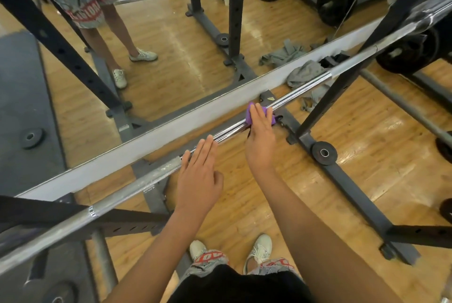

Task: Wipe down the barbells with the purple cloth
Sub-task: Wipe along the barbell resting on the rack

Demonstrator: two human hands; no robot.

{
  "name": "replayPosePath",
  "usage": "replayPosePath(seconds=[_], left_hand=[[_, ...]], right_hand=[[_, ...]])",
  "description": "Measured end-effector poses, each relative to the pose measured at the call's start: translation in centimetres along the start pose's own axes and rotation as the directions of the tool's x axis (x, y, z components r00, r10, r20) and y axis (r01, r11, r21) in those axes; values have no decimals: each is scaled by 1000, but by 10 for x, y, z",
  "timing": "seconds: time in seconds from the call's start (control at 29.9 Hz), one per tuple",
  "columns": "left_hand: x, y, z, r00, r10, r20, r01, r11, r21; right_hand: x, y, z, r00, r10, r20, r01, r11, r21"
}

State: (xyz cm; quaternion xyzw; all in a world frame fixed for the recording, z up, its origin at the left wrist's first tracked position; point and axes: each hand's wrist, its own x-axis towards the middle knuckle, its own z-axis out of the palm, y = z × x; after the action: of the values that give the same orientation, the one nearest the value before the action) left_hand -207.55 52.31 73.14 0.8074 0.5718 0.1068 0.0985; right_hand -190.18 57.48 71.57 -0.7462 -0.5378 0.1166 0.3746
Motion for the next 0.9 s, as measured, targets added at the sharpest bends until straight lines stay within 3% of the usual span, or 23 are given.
replayPosePath(seconds=[0.07,0.17,0.3,0.5,0.74,0.9], left_hand=[[-1,-3,2,1000,10,8,-10,1000,9],[-7,-11,3,1000,-1,4,0,1000,23],[-15,-21,2,1000,16,20,-17,998,63],[-16,-21,1,999,29,26,-31,996,89],[-15,-25,-1,995,84,47,-89,989,115],[-16,-33,-6,987,135,87,-147,977,151]], right_hand=[[-23,-17,17,997,57,-60,-49,991,125],[-55,-28,33,999,-43,-11,45,974,221],[-47,-10,31,991,-137,15,132,975,181],[-29,-21,30,990,112,-88,-97,982,161],[-49,-25,43,997,-72,-41,77,987,140],[-34,-22,34,998,-17,-65,24,995,97]])
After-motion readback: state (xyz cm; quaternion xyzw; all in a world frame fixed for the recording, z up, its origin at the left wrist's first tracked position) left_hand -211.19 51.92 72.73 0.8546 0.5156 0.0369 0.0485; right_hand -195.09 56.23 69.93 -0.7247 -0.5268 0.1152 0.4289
